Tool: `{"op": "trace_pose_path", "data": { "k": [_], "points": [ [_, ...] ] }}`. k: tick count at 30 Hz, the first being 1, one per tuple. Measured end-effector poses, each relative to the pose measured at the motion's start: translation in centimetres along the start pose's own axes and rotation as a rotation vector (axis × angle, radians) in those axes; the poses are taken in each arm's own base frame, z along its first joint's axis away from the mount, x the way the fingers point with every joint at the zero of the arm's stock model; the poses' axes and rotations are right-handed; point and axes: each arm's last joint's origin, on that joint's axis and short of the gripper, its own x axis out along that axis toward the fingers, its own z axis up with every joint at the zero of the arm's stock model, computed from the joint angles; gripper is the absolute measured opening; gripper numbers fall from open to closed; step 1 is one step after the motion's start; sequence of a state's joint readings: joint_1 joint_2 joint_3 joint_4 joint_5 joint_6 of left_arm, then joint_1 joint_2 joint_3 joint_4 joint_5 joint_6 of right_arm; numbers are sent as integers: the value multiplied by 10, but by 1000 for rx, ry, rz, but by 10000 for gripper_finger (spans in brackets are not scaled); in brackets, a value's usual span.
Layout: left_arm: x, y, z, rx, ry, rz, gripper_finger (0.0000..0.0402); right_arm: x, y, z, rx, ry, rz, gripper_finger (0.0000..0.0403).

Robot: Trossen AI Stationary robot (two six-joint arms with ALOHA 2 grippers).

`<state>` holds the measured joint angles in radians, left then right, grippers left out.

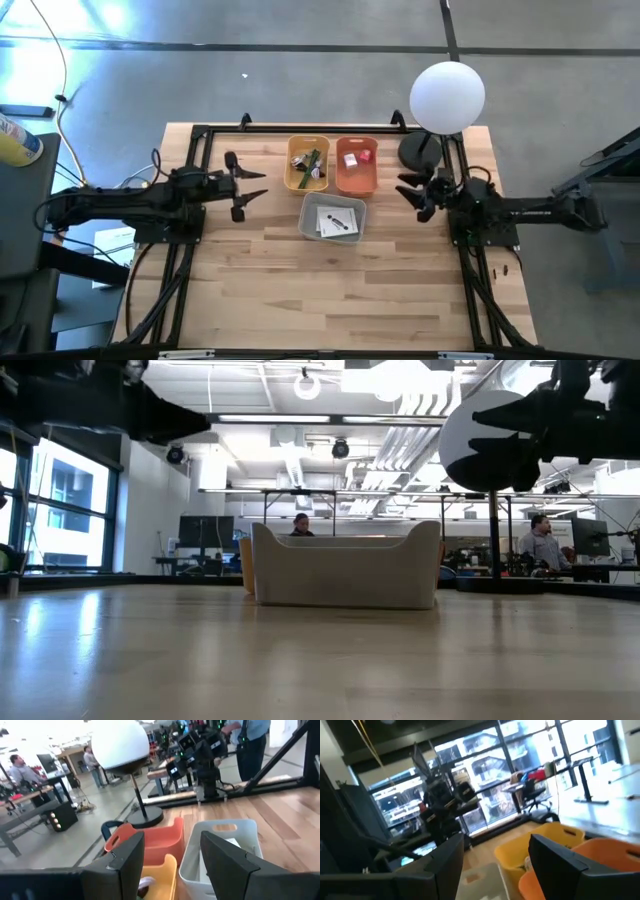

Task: Pick and place items into bin
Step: Return to Home Position

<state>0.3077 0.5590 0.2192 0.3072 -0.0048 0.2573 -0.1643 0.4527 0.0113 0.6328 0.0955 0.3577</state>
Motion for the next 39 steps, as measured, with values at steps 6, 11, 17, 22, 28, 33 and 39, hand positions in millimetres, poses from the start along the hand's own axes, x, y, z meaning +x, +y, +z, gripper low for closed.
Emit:
{"op": "trace_pose_path", "data": {
  "k": [6, 11, 17, 22, 28, 33, 39],
  "points": [
    [-17, 1, 6, 3, -37, 5, 182, -14, -3, 9, -23, -47, 0, 211],
    [-34, 3, 9, 13, -73, 20, 182, -27, -4, 13, -45, -90, -12, 205],
    [-52, 4, 13, 25, -143, 50, 182, -28, -5, 12, -44, -74, -28, 206],
    [-66, 4, 16, 23, -214, 62, 182, -29, -5, 13, -43, -90, -37, 204],
    [-59, -8, 3, -16, -242, 27, 182, -29, -5, 13, -33, -89, -37, 209],
    [-53, -22, -14, 12, -310, 71, 182, -29, -5, 12, -27, -85, -34, 213],
    [-53, -30, -21, 27, -246, 44, 182, -29, -6, 8, -15, -39, -52, 209]
  ]
}}
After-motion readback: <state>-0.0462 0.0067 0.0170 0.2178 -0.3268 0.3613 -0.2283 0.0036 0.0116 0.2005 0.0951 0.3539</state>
